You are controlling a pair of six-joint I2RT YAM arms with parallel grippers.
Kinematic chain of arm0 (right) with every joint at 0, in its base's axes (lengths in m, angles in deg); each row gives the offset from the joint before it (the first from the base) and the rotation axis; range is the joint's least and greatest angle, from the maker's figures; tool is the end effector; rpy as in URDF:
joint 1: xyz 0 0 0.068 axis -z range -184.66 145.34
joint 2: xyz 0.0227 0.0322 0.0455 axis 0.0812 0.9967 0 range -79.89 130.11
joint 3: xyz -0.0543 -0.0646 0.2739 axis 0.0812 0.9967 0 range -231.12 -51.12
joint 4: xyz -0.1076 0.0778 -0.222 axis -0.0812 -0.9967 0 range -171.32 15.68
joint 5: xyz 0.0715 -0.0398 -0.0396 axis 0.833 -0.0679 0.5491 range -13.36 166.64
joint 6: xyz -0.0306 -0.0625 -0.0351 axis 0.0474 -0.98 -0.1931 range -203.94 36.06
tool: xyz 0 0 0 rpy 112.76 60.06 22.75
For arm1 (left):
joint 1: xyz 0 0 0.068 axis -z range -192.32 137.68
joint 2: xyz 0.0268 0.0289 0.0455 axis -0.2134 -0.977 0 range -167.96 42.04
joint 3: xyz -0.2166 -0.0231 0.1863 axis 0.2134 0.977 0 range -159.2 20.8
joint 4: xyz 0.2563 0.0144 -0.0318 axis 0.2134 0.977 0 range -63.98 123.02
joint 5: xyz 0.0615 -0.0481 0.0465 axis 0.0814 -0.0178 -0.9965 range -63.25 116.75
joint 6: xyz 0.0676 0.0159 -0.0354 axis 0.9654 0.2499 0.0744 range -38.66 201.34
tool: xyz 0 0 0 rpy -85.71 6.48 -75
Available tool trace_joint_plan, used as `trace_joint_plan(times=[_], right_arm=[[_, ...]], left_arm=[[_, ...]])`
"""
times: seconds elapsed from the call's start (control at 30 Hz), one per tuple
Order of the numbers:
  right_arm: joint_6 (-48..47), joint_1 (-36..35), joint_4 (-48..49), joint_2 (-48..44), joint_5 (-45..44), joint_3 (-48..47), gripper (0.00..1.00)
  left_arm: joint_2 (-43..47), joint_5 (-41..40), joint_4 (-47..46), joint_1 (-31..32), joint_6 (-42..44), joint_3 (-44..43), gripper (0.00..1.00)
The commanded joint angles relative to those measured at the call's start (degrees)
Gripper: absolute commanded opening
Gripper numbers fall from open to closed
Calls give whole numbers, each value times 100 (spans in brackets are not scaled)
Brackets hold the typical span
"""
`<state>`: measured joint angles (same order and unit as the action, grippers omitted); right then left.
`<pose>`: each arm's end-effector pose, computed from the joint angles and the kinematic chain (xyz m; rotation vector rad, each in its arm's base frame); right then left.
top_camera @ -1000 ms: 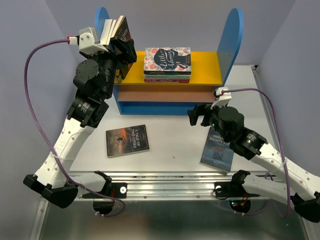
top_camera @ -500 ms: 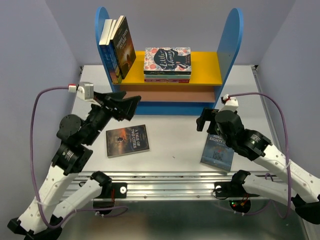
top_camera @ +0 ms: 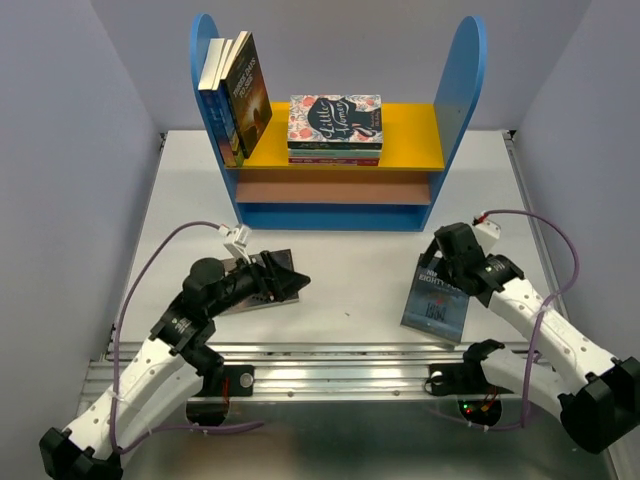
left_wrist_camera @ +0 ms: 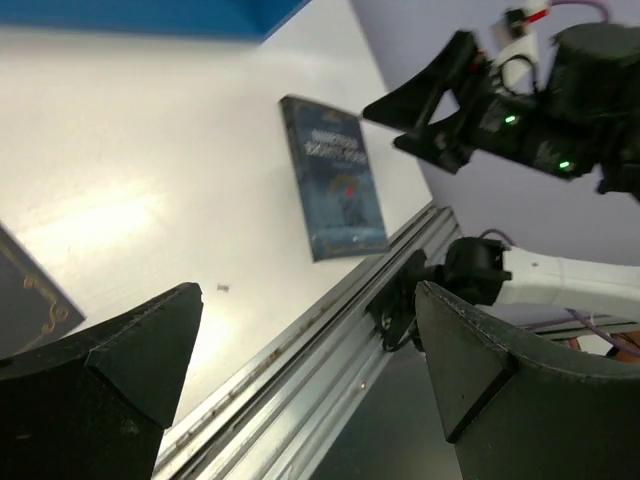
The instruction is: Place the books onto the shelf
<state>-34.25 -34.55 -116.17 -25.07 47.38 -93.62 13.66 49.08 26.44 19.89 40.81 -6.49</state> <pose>0.1777 0.0647 0.2407 0.5990 2.2792 0.0148 0.1167 -0.1034 0.2975 0.2052 1.7426 -1.2690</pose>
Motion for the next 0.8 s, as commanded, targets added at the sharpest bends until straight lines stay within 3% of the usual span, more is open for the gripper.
trace_joint_plan(times=[0.0, 0.13, 0.27, 0.4, 0.6, 0.77], right_arm=[[217, 851, -8, -87, 95, 154, 100], [172, 1617, 351, 72, 841, 601, 100], [76, 2144, 466, 133, 562, 857, 100], [14, 2497, 686, 256, 816, 1208, 100], [-477, 2497, 1370, -121, 2080, 1455, 100], [-812, 2497, 2143, -262, 3951, 1885, 100]], left_arm=[[0, -61, -148, 31, -420, 478, 99], [-964, -334, -165, 49, -254, 489, 99], [-1670, -370, -594, 101, -95, 356, 99], [-2135, -282, -1140, 172, -43, 347, 99], [-2760, -308, -1360, 277, 63, 180, 99], [-3278, -308, -1677, 444, 37, 92, 99]])
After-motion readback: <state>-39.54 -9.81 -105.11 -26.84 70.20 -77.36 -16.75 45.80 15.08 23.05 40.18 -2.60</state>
